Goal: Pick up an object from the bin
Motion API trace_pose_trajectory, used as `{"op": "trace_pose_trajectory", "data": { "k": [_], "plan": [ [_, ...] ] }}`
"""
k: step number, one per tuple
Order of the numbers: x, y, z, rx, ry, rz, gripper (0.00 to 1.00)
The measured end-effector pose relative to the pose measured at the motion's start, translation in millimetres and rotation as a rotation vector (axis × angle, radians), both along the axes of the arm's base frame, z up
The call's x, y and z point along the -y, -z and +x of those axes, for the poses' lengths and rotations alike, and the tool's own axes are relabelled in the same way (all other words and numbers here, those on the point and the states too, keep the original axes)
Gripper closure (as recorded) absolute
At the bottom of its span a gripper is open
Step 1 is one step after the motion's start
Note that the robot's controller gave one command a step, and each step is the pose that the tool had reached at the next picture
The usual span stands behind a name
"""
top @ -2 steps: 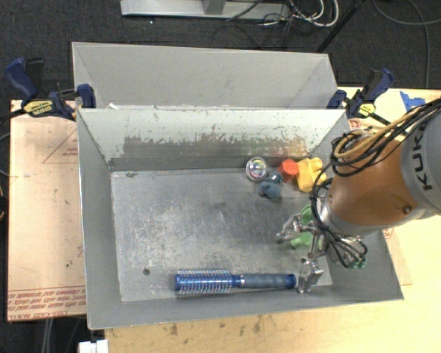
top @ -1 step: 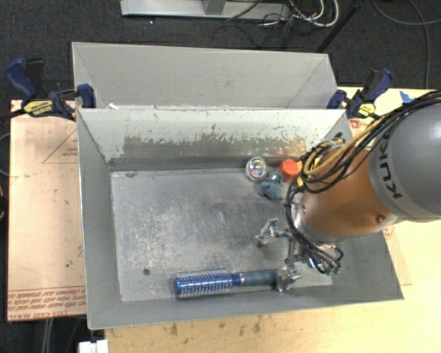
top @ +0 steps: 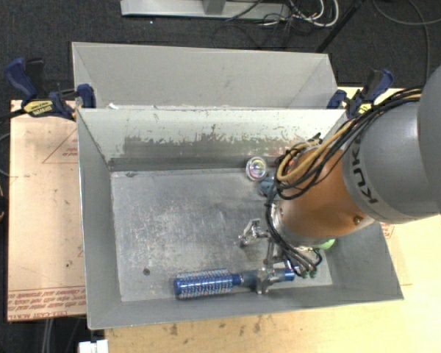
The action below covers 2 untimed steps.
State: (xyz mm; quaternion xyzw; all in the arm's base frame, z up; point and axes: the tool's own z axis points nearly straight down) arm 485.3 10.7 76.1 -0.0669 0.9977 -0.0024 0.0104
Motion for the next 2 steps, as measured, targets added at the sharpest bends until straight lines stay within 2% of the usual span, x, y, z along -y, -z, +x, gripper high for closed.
{"op": "trace_pose_trajectory", "data": {
  "k": [1,2],
  "plan": [
    [-2.3,2.4,-2.3,-0.006,-0.002,0.005,1.0],
    [-11.5,-114.2,-0.6,-0.015,-0.045,0.004,1.0]
  ]
}}
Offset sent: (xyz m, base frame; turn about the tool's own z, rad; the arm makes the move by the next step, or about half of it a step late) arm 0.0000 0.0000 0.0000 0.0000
